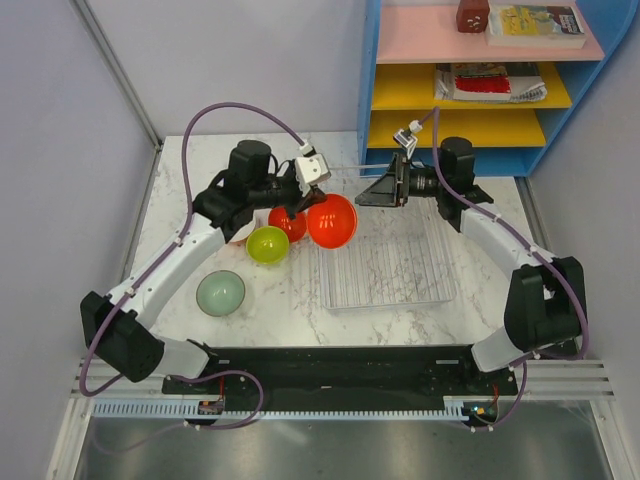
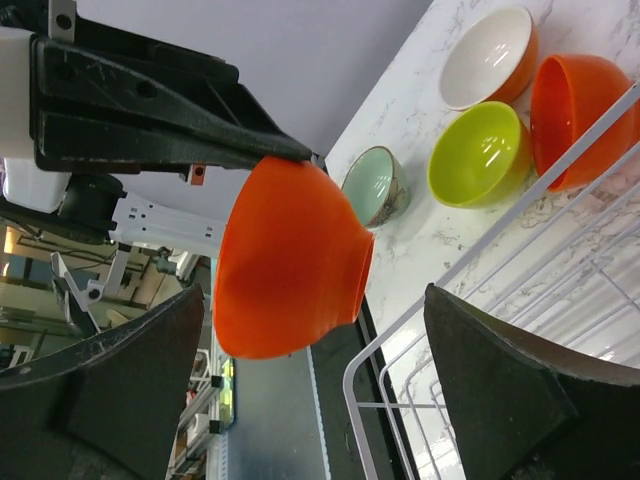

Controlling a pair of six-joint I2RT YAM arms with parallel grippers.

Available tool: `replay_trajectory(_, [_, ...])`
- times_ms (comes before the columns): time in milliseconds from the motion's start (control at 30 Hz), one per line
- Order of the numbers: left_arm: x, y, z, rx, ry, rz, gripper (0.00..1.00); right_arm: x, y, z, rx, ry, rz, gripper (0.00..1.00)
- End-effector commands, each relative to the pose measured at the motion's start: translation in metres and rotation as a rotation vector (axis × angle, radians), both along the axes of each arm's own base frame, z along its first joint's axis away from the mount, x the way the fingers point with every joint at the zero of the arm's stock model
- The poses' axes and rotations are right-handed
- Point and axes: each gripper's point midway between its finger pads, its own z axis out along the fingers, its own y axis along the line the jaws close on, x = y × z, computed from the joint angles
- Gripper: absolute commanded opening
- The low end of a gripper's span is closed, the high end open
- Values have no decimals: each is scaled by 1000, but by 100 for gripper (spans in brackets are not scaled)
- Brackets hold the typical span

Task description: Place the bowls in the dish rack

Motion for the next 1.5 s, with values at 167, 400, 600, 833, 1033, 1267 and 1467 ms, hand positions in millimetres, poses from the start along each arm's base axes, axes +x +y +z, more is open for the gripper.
replay_trajectory(167, [3, -14, 35, -76, -53, -13, 2, -8, 20, -5, 18, -15, 79, 98])
replay_trajectory(400, [6, -15, 39, -71, -70, -14, 2, -21, 25, -7, -5, -32, 109, 98])
replay_trajectory(600, [6, -16, 41, -73, -67, -16, 2, -21, 28, -11, -11, -24, 114, 98])
replay_trajectory(833, [7, -17, 35, -64, -56, -16, 2, -23, 29, -10, -10, -39, 115, 77])
replay_trajectory(1033, [5, -19, 31, -63, -42, -23, 2, -26, 29, -7, 1, -67, 106, 49])
replay_trajectory(1267, [5, -17, 26, -52, -45, -16, 2, -26, 28, -8, -6, -73, 89, 7])
replay_trajectory(1467, [2, -15, 22, -46, -37, -14, 36, -19, 26, -20, -55, -71, 50, 0])
